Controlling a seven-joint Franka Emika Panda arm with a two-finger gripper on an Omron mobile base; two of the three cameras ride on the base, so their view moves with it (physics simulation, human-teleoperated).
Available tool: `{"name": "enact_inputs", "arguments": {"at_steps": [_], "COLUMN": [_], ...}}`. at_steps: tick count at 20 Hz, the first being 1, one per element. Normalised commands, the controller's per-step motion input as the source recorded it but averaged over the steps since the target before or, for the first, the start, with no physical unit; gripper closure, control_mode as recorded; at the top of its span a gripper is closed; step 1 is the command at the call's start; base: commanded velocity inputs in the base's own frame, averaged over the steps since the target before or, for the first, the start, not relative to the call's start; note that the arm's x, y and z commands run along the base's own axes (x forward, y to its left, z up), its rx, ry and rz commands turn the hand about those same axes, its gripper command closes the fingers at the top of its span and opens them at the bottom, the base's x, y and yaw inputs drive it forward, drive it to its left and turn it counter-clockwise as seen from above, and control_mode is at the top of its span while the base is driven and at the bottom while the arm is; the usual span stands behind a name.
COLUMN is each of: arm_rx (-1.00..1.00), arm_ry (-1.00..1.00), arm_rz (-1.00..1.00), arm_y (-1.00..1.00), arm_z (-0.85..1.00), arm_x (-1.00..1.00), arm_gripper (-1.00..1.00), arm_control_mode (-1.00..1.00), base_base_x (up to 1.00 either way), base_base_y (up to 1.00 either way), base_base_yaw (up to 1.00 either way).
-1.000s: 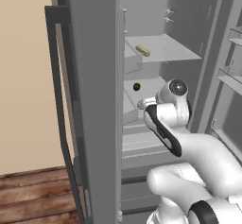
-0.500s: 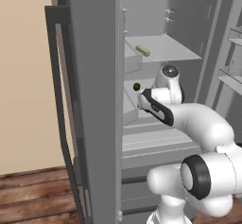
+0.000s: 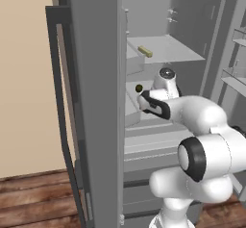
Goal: Pick the egg and butter from the fridge and place them by the bowl for mixing.
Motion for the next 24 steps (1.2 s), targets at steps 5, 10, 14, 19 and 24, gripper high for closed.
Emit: {"name": "enact_inputs", "arguments": {"at_steps": [5, 10, 14, 19, 24], "arm_rx": [0.00, 0.02, 0.01, 0.00, 0.00], "arm_ry": [0.00, 0.00, 0.00, 0.00, -0.01], "arm_rz": [0.00, 0.00, 0.00, 0.00, 0.00], "arm_y": [0.05, 0.05, 0.09, 0.04, 0.01], "arm_z": [-0.13, -0.10, -0.13, -0.16, -0.16], "arm_x": [0.23, 0.18, 0.20, 0.33, 0.34], "arm_gripper": [-1.00, -1.00, -1.00, -1.00, -1.00], "arm_control_mode": [-1.00, -1.00, -1.00, -1.00, -1.00], "base_base_x": [0.00, 0.00, 0.00, 0.00, 0.00], "base_base_y": [0.00, 0.00, 0.00, 0.00, 0.00], "base_base_yaw": [0.00, 0.00, 0.00, 0.00, 0.00]}}
